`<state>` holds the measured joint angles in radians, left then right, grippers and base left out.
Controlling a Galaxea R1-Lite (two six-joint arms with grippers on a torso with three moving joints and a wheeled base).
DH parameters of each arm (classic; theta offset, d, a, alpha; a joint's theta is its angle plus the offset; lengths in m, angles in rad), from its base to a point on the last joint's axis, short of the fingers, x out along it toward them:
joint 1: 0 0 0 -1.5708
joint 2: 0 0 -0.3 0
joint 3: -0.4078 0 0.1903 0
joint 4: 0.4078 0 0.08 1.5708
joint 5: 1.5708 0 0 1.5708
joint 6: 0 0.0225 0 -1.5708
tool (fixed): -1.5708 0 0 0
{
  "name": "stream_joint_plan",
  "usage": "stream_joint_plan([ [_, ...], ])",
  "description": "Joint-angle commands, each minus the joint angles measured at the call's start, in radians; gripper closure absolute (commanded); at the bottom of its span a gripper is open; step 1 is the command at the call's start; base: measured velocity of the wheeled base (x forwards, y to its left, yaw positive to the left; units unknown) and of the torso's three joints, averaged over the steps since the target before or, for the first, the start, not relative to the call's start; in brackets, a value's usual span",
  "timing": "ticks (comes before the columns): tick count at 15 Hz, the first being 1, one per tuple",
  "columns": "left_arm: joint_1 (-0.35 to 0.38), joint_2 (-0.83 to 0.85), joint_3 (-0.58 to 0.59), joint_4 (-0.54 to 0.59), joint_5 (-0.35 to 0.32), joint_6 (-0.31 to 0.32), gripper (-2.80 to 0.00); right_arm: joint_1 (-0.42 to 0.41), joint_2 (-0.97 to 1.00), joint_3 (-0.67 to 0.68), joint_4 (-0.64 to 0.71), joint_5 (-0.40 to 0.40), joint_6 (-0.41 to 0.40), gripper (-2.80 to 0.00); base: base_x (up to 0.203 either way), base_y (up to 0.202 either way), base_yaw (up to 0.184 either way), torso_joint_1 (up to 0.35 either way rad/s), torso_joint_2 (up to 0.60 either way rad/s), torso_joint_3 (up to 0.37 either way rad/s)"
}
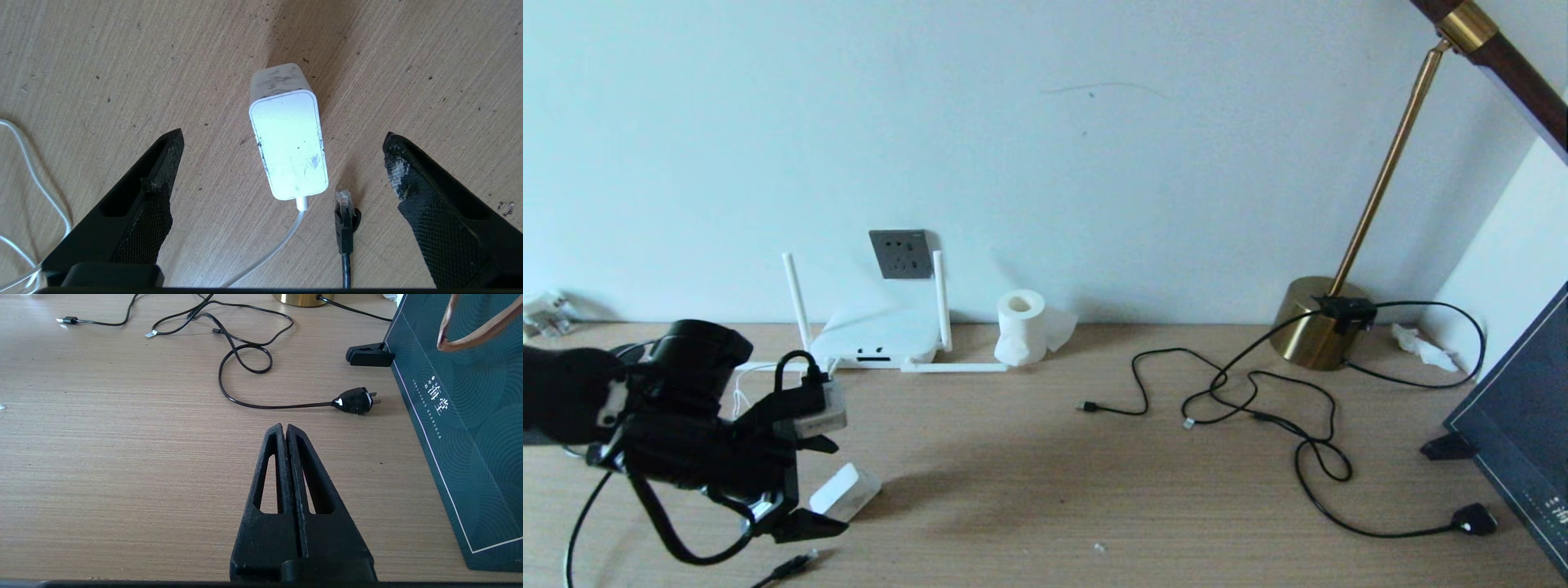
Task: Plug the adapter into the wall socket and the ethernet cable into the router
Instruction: Pick up plug
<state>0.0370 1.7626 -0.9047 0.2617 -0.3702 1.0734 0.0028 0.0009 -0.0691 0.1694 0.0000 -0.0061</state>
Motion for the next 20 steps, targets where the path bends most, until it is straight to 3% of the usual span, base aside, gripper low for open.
stream_joint_plan([
  [1,0.001,0.009,-0.005,0.001,-0.003,0.007,-2.8,-0.001,0.001,0.0,0.001,0.0,0.0,0.0,0.0,0.0,0.0,0.0,0.0,0.0],
  [20,0.001,0.081,-0.044,-0.004,-0.003,0.008,-2.8,0.0,0.001,0.0,0.001,0.0,-0.001,0.0,0.0,0.0,0.0,0.0,0.0,0.0],
])
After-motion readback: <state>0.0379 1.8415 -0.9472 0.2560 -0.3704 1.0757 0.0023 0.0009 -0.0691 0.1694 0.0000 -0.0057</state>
